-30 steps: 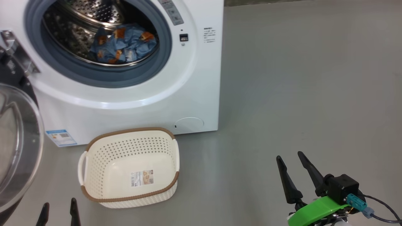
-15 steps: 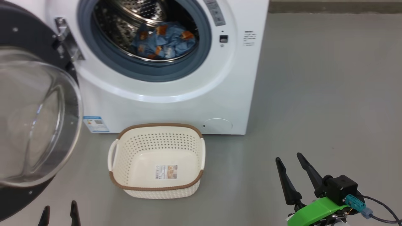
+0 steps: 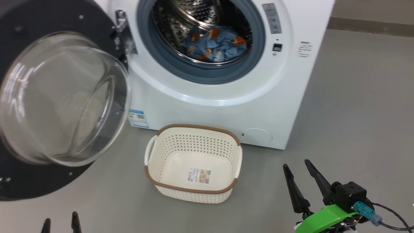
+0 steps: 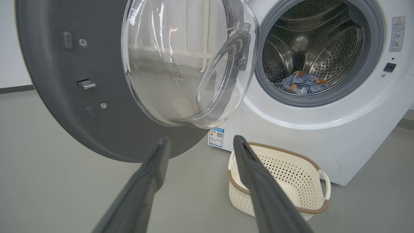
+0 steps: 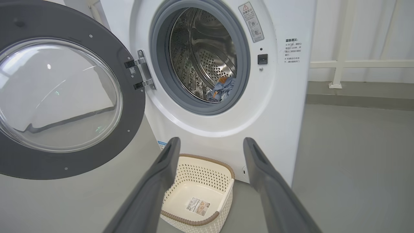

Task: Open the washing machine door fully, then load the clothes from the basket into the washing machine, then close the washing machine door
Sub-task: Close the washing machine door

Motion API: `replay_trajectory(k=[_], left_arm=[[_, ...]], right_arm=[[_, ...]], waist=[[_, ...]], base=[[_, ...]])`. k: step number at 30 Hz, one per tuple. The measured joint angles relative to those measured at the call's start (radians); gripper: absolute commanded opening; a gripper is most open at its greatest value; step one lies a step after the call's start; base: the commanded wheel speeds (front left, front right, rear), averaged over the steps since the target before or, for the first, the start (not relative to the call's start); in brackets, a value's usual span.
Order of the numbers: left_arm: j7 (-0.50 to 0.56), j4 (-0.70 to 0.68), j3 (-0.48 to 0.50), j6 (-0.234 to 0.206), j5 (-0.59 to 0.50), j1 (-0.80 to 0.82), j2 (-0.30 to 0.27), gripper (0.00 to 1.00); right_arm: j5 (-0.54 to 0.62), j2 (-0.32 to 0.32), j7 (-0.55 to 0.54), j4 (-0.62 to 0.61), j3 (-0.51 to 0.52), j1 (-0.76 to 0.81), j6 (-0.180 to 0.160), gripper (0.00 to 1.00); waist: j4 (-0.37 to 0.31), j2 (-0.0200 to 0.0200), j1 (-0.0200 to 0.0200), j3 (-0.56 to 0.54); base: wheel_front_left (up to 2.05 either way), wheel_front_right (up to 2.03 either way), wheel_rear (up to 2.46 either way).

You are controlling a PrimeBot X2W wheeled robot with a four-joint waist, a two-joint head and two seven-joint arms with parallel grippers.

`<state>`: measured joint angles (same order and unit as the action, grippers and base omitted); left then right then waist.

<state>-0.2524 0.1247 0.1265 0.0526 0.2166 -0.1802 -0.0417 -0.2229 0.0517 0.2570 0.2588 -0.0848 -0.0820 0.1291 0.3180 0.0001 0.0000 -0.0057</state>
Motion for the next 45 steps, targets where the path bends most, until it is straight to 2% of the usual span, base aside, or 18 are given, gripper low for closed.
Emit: replay_trajectory(k=[12, 17, 24, 38, 39, 40, 41, 45], left_arm=[[0.000, 0.027, 0.013, -0.023, 0.008, -0.004, 0.000, 1.00], [0.000, 0.025, 0.025, -0.053, 0.030, -0.024, 0.000, 1.00], [0.000, 0.007, 0.042, -0.075, 0.060, -0.039, 0.001, 1.00], [0.000, -0.003, 0.050, -0.076, 0.068, -0.039, 0.001, 1.00], [0.000, -0.004, 0.051, -0.075, 0.068, -0.039, 0.001, 0.83], [0.000, -0.004, 0.051, -0.074, 0.068, -0.039, 0.001, 0.24], [0.000, -0.004, 0.051, -0.074, 0.068, -0.039, 0.001, 0.00], [0.000, -0.010, 0.060, -0.057, 0.082, -0.039, 0.003, 0.00]], right_arm=[[-0.009, 0.000, 0.000, 0.010, -0.008, 0.001, 0.000, 1.00], [-0.009, -0.001, 0.000, 0.016, -0.037, 0.000, 0.000, 1.00], [-0.007, 0.000, 0.000, 0.045, -0.066, -0.033, 0.000, 1.00], [0.003, 0.001, 0.000, 0.063, -0.080, -0.063, 0.000, 1.00], [0.003, 0.001, 0.000, 0.063, -0.080, -0.063, 0.000, 1.00], [0.003, 0.001, 0.000, 0.063, -0.080, -0.063, 0.000, 1.00], [0.003, 0.001, 0.000, 0.063, -0.080, -0.063, 0.000, 1.00], [0.003, 0.001, 0.000, 0.062, -0.080, -0.063, 0.000, 1.00]], waist=[[0.133, 0.0000, 0.0000, -0.022], [0.173, -0.0001, 0.0000, -0.024], [0.193, 0.0000, 0.0001, 0.000], [0.201, 0.0000, 0.0000, 0.018], [0.201, 0.0000, 0.0000, 0.018], [0.201, 0.0000, 0.0000, 0.019], [0.201, 0.0000, 0.0000, 0.019], [0.200, 0.0000, 0.0000, 0.021]], base=[[0.00, 0.00, 0.00], [0.00, 0.00, 0.00], [0.00, 0.00, 0.00], [0.00, 0.00, 0.00], [0.00, 0.00, 0.00], [0.00, 0.00, 0.00], [0.00, 0.00, 0.00], [0.00, 0.00, 0.00]])
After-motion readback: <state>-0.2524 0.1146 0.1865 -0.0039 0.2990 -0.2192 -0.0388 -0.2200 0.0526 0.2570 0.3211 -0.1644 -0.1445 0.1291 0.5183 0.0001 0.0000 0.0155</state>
